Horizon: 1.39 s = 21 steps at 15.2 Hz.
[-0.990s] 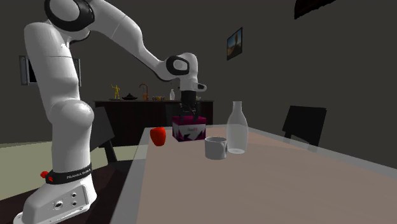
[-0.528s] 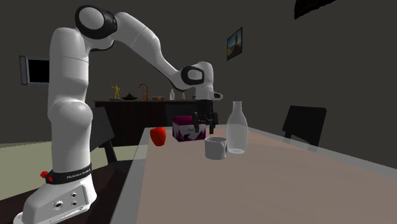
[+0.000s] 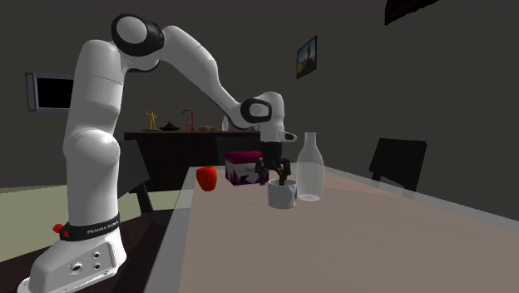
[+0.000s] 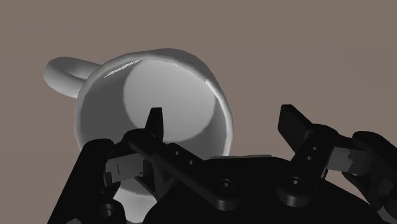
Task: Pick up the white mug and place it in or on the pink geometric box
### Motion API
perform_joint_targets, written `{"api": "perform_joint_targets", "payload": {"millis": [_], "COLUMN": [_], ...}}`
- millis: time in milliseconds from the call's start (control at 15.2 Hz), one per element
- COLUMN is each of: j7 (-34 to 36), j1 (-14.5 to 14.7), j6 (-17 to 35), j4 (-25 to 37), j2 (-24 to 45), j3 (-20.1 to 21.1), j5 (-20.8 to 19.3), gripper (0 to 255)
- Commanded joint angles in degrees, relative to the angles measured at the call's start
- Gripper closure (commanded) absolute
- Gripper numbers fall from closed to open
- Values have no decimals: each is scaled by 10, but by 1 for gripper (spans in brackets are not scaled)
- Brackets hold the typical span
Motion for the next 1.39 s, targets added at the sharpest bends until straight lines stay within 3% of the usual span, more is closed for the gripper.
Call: {"api": "perform_joint_targets", "payload": {"millis": [0,462,528,1122,1320], "j7": [-1,-1,-1,-1,2], "j1": [-1,-1,-1,-1,1], "j6": [13,13,13,13,-9], "j4": [-6,-6,-6,-6,2], "j2": [6,6,6,6,-8], "j3": [1,1,1,1,-1], "j5": [3,3,3,3,-4], "gripper": [0,0,255,255,255]}}
